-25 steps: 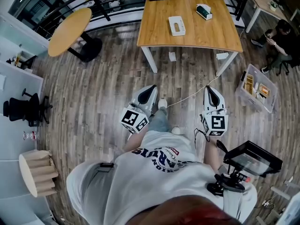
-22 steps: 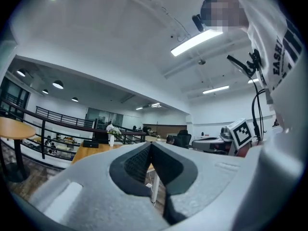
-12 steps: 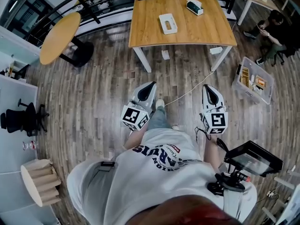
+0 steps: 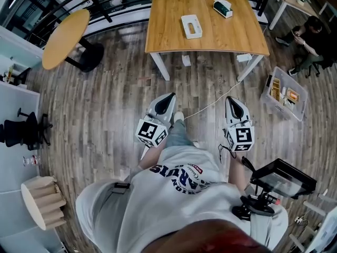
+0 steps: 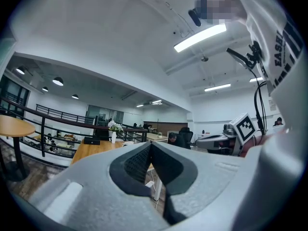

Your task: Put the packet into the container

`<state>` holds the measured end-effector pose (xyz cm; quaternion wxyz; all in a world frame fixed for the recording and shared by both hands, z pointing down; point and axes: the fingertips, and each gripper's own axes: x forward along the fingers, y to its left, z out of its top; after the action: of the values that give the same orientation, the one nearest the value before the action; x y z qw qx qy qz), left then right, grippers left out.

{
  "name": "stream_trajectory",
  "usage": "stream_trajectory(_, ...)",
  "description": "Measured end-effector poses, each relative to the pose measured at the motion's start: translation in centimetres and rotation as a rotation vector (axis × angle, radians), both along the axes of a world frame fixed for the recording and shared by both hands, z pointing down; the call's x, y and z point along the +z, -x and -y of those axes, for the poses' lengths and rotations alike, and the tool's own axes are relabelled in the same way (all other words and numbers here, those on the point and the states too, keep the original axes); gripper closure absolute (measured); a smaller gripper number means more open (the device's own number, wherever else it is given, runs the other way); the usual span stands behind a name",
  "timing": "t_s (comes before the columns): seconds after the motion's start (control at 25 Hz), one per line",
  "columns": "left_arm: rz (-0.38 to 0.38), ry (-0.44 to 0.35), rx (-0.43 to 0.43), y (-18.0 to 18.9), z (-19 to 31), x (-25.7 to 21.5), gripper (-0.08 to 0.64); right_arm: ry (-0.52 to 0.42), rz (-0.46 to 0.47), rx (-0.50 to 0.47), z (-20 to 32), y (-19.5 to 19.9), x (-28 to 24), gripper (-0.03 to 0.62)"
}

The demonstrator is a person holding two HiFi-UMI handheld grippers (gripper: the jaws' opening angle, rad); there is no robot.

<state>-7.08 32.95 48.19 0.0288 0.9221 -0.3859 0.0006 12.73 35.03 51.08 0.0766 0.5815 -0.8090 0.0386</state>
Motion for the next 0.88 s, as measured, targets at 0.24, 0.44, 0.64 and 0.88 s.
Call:
stream_trajectory(0.24,-0.009,0.017,-0.016,1.2,2.3,1.4,0.564,0.02,0.001,-0.02,2.8,1.4,1.0,0.583)
stream_trajectory(0.44,-0.025,0.023,-0.01,2.4,4.8,2.0,0.564,0.036,-0.014,-0.034,5.3,3.2,1.6,0.583)
stream_trajectory(0.64,-0.035,0.018,-0.022,4.0,9.2,1.8,0.564,0.008,-0.026,-0.039,9.0,5.0,0.0,0.583)
stream_trajectory(0.88,-0.056,0.021,0.014,4.7,13.1,1.8,0.563,0.024,-0.039,-0.023,13.1,6.7,-0.3,0.583)
